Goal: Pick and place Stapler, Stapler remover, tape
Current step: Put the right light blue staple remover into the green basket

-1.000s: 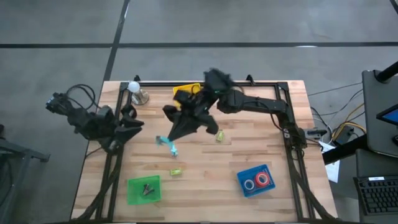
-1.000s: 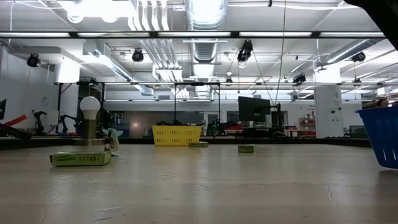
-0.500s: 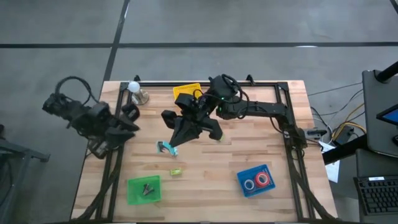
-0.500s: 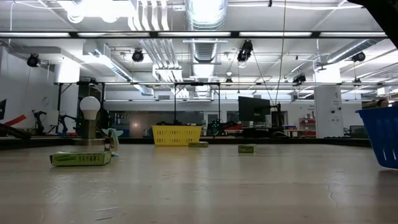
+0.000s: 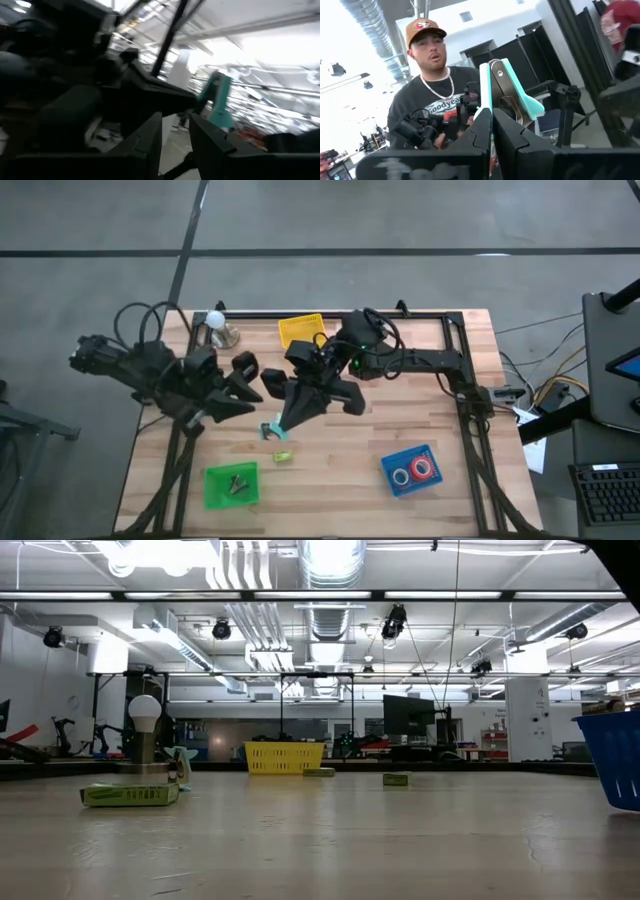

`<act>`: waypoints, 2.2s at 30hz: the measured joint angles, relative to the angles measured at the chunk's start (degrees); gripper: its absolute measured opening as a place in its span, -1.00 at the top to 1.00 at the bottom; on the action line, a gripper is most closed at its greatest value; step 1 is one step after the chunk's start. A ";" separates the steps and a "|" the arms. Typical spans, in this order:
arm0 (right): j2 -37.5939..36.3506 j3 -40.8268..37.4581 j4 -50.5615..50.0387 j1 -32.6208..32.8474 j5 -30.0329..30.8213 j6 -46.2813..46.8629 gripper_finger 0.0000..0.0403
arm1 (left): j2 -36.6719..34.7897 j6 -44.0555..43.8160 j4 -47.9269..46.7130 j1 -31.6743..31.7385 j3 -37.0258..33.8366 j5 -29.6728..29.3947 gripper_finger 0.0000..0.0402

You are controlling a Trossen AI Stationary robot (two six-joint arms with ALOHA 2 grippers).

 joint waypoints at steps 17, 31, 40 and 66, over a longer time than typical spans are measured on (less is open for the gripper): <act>0.00 0.00 0.01 0.12 -0.52 1.56 0.96 | 1.81 0.03 0.26 0.19 1.57 5.18 0.50; -0.12 0.00 -0.15 -0.29 0.31 1.60 0.96 | -0.20 1.38 -0.25 -1.07 1.53 6.28 0.50; -0.24 0.00 -0.59 -0.44 0.53 5.06 0.96 | -3.42 10.06 -9.00 -2.17 3.01 2.78 0.50; -0.02 -0.07 -6.59 -1.21 2.14 2.02 0.96 | 1.70 8.90 -25.74 -4.02 10.25 -3.31 0.50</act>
